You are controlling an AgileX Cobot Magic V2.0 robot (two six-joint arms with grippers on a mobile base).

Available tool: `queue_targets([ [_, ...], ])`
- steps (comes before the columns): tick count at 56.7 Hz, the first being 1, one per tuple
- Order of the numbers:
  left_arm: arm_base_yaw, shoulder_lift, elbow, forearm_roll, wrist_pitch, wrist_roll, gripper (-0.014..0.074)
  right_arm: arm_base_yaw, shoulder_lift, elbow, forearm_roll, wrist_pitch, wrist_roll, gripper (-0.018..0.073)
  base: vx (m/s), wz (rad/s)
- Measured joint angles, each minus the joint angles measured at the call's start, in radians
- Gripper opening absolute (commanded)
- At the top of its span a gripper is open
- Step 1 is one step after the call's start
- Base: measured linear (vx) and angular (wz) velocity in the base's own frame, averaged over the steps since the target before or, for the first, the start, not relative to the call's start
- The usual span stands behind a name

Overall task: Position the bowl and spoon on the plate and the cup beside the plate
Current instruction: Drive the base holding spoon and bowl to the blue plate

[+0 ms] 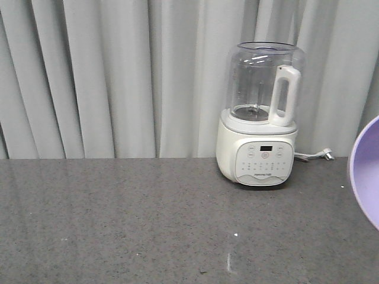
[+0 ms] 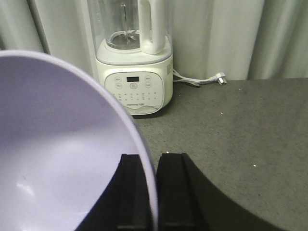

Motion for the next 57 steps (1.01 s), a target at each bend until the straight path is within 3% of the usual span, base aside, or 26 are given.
queue_targets([
  [57,0.0,0.001,0.0,0.0,0.0,0.001,-0.0006,0.0,0.0,0.0,0.0,0.001,0.0,-0.0008,-0.11,-0.65],
])
